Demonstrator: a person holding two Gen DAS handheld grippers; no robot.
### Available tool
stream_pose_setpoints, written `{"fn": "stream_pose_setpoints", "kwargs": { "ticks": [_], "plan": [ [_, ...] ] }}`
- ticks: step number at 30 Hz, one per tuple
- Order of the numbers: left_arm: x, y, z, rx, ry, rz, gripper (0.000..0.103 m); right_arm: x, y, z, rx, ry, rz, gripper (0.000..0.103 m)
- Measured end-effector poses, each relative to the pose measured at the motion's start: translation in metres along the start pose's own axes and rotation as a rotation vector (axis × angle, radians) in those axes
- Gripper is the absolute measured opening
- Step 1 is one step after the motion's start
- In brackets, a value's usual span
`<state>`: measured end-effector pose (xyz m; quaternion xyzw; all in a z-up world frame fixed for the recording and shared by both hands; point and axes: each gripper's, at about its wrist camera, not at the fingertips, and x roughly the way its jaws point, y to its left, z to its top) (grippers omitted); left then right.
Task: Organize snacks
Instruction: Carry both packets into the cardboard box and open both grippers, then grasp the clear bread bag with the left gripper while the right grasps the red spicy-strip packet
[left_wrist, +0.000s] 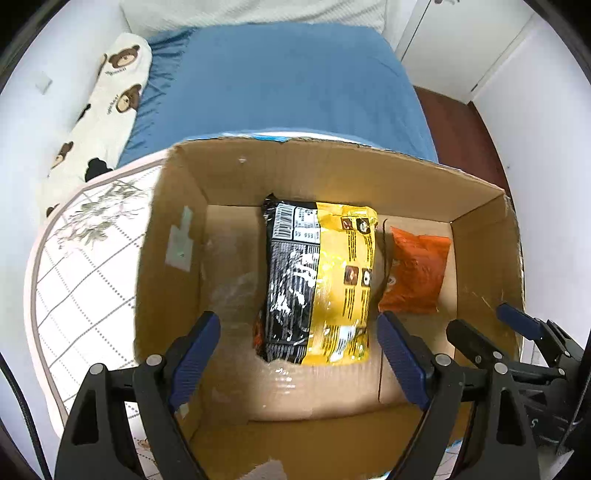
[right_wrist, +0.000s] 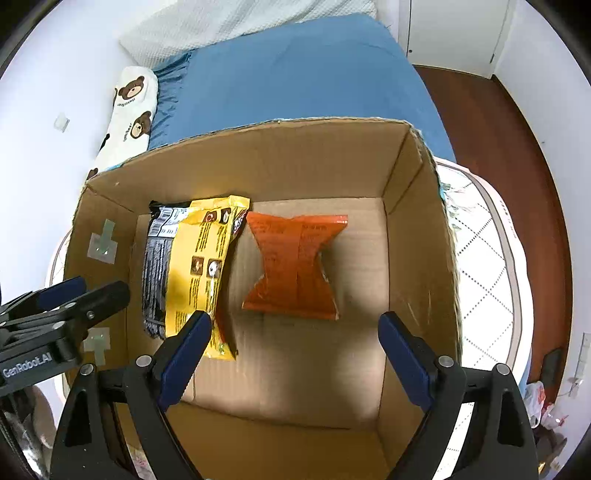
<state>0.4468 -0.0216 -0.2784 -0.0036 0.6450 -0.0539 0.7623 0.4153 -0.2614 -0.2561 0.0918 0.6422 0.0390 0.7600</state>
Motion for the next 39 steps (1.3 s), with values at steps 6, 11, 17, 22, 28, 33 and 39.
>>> {"fn": "stream_pose_setpoints", "kwargs": {
  "ticks": [6, 11, 17, 22, 28, 33, 39],
  "plan": [
    [-0.032, -0.001, -0.030, 0.018, -0.101, 0.038, 0.087, -0.027, 0.007, -0.022, -0.013, -0.083, -0.028, 0.094],
    [-0.062, 0.001, -0.058, 0.009, -0.190, 0.047, 0.087, -0.064, 0.020, -0.046, -0.048, -0.180, -0.058, 0.094],
    [-0.094, 0.003, -0.088, 0.002, -0.254, 0.031, 0.087, -0.113, 0.032, -0.075, -0.055, -0.275, -0.049, 0.094],
    [-0.117, 0.005, -0.114, -0.003, -0.290, 0.023, 0.087, -0.141, 0.038, -0.102, -0.048, -0.311, -0.026, 0.094],
    [-0.129, 0.011, -0.145, -0.007, -0.293, 0.031, 0.087, -0.144, 0.039, -0.140, -0.025, -0.267, 0.028, 0.094],
    [-0.104, 0.032, -0.198, 0.021, -0.217, 0.123, 0.087, -0.119, 0.036, -0.181, -0.022, -0.182, 0.074, 0.094],
    [-0.031, 0.065, -0.261, 0.063, 0.031, 0.145, 0.087, -0.058, 0.036, -0.226, -0.059, -0.030, 0.074, 0.094]
  ]
}}
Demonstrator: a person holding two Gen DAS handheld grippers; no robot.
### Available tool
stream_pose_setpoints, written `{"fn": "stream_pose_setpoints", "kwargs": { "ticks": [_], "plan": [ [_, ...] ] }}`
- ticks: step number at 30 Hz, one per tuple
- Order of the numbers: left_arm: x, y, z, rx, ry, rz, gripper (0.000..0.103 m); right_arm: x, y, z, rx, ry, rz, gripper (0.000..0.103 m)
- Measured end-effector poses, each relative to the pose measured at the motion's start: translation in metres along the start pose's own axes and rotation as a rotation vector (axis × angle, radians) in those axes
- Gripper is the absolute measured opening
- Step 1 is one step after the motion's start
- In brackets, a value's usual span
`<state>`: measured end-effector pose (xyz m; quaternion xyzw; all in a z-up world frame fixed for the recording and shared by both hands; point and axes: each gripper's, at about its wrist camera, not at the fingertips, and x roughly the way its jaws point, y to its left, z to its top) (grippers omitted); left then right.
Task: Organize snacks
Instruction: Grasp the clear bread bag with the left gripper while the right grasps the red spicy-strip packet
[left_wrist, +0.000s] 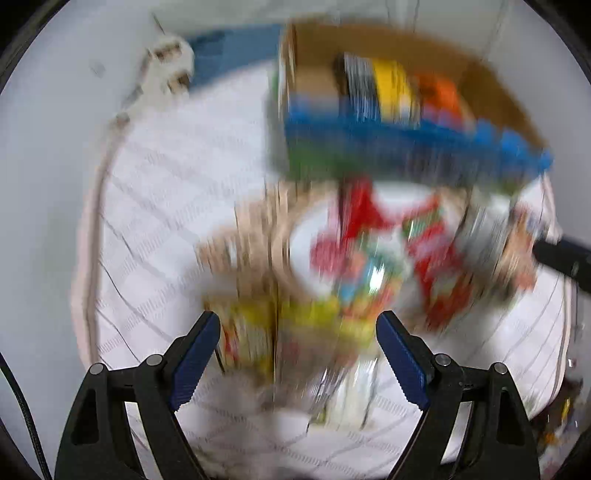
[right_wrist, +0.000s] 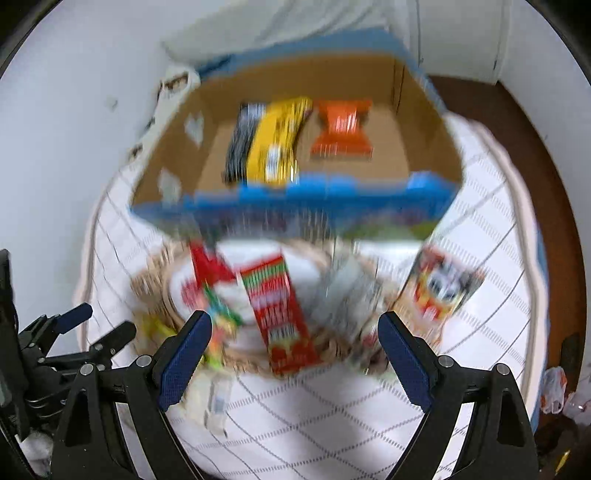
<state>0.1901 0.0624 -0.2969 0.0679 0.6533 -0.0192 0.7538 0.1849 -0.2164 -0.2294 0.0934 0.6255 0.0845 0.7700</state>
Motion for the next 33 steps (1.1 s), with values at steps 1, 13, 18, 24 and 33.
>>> {"fn": "stream_pose_setpoints", "kwargs": {
  "ticks": [1, 13, 18, 24, 33],
  "plan": [
    [0.013, 0.001, -0.007, 0.016, 0.043, -0.010, 0.087, 0.013, 0.002, -0.006, -0.012, 0.023, -0.002, 0.093],
    [0.083, -0.021, -0.025, 0.119, 0.177, 0.004, 0.081, 0.103, 0.029, -0.004, -0.095, 0.155, -0.042, 0.089],
    [0.081, 0.004, -0.017, -0.072, 0.155, -0.013, 0.074, 0.132, 0.034, -0.002, -0.098, 0.196, -0.070, 0.064],
    [0.090, 0.024, -0.015, -0.217, 0.160, -0.061, 0.074, 0.139, 0.042, -0.016, -0.140, 0.215, -0.107, 0.054],
    [0.137, 0.018, -0.017, -0.157, 0.248, -0.092, 0.075, 0.137, 0.031, -0.061, -0.088, 0.369, -0.031, 0.063]
  ]
}}
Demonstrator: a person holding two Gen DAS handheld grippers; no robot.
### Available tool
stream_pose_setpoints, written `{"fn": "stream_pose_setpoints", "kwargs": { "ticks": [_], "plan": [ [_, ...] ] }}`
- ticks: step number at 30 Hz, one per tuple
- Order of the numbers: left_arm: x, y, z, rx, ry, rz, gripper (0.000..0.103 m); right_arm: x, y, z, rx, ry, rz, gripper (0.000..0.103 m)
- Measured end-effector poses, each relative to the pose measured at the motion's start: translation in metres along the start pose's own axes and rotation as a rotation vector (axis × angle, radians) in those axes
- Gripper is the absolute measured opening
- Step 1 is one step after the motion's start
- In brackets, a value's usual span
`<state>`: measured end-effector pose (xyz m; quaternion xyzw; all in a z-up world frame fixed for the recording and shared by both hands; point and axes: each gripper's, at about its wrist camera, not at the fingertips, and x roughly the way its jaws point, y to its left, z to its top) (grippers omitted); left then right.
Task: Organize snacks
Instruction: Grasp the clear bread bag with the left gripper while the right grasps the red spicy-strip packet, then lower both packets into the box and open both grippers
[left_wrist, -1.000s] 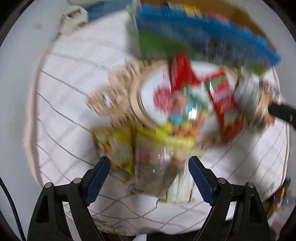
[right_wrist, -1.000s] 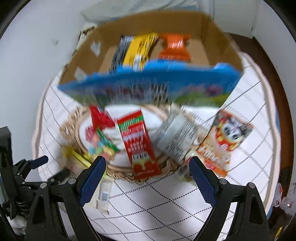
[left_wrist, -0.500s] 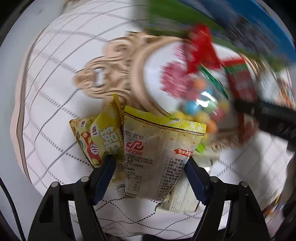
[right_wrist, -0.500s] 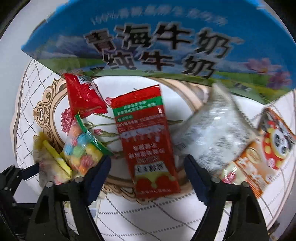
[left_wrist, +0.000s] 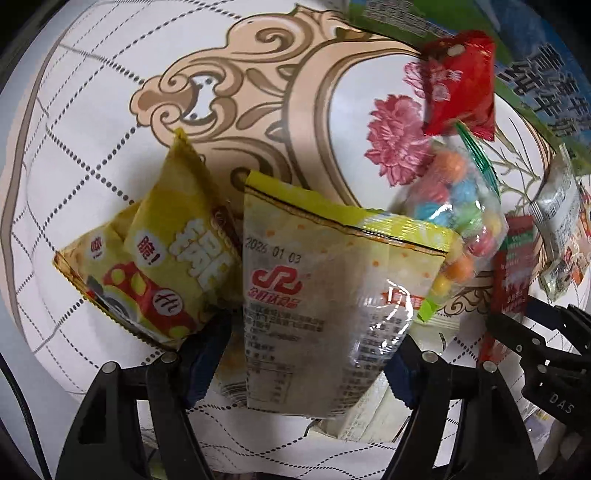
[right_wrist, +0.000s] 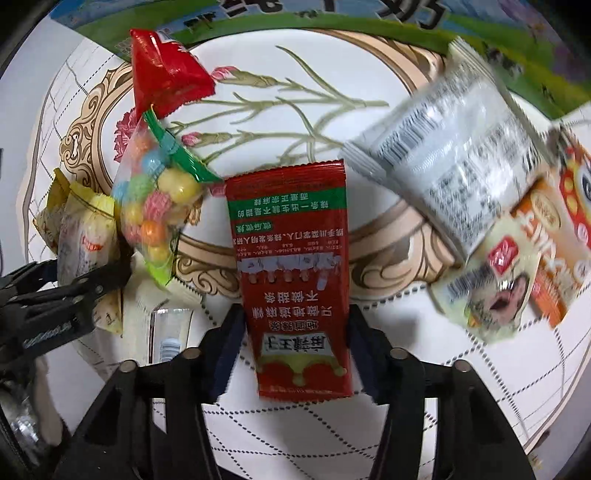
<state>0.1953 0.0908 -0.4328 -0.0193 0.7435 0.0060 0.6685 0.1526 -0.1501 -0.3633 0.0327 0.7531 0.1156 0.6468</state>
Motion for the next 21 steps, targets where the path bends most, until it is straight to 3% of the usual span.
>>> {"fn": "stream_pose_setpoints", "kwargs": {
  "ticks": [2, 3, 7, 11, 21],
  "plan": [
    [0.001, 0.001, -0.003, 0.002, -0.012, 0.006, 0.072, 0.003, 0.000, 0.001, 0.007, -0.013, -0.011, 0.063],
    [-0.002, 0.009, -0.006, 0.007, -0.020, 0.013, 0.063, 0.003, 0.001, 0.003, 0.007, -0.018, -0.018, 0.063],
    [-0.018, 0.002, -0.003, 0.028, -0.066, 0.053, 0.048, 0.004, 0.010, 0.000, -0.016, -0.066, -0.073, 0.057],
    [-0.032, 0.001, -0.007, 0.011, -0.096, 0.035, 0.047, -0.005, 0.012, -0.013, 0.002, -0.090, -0.048, 0.049],
    [-0.085, 0.015, -0.013, -0.039, -0.139, -0.104, 0.046, -0.075, 0.003, -0.041, 0.046, -0.187, 0.085, 0.048]
  ]
}}
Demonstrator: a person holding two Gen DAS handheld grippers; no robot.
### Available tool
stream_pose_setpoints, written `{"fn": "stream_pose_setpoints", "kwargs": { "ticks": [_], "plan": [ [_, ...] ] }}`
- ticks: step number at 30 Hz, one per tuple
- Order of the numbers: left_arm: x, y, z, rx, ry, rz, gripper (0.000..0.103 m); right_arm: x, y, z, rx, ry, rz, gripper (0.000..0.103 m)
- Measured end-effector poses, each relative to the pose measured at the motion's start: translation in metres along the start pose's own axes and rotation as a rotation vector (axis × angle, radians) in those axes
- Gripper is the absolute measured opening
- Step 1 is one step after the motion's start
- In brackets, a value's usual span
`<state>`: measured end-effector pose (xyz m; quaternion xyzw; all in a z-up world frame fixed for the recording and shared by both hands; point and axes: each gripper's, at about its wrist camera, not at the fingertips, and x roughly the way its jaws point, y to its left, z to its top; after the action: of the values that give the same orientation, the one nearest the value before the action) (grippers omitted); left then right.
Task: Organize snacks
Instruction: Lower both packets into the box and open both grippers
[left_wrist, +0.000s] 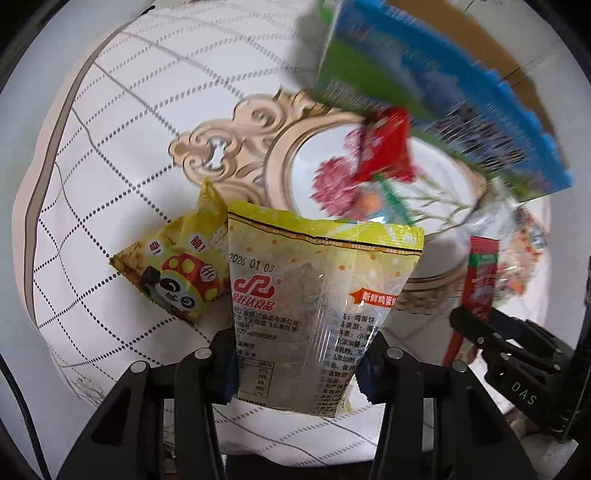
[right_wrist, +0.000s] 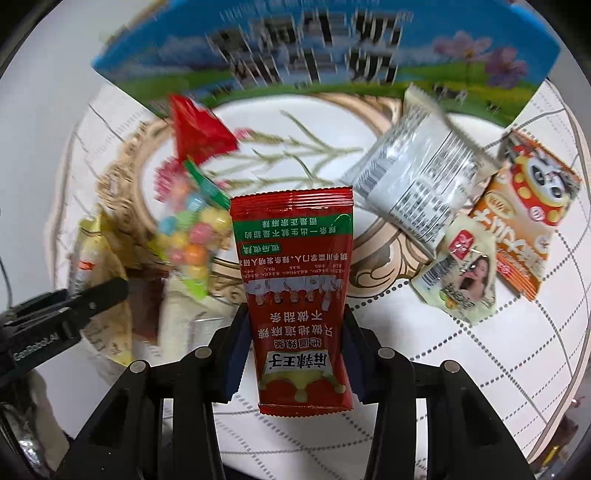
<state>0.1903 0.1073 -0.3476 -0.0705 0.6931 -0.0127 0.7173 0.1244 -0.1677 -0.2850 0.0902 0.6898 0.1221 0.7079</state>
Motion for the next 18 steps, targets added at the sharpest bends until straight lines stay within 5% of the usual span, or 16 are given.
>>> {"fn": "stream_pose_setpoints", "kwargs": {
  "ticks": [8, 12, 18],
  "plan": [
    [-0.089, -0.036, 0.012, 0.039, -0.118, -0.143, 0.046, -0.094, -0.007, 0.025, 0.005, -0.159, 0.095, 0.048],
    [-0.110, -0.067, 0.046, 0.068, -0.155, -0.202, 0.046, -0.145, -0.011, 0.058, 0.006, -0.268, 0.091, 0.048],
    [-0.136, -0.110, 0.108, 0.119, -0.227, -0.155, 0.046, -0.185, -0.027, 0.140, 0.032, -0.383, -0.014, 0.048]
  ]
}}
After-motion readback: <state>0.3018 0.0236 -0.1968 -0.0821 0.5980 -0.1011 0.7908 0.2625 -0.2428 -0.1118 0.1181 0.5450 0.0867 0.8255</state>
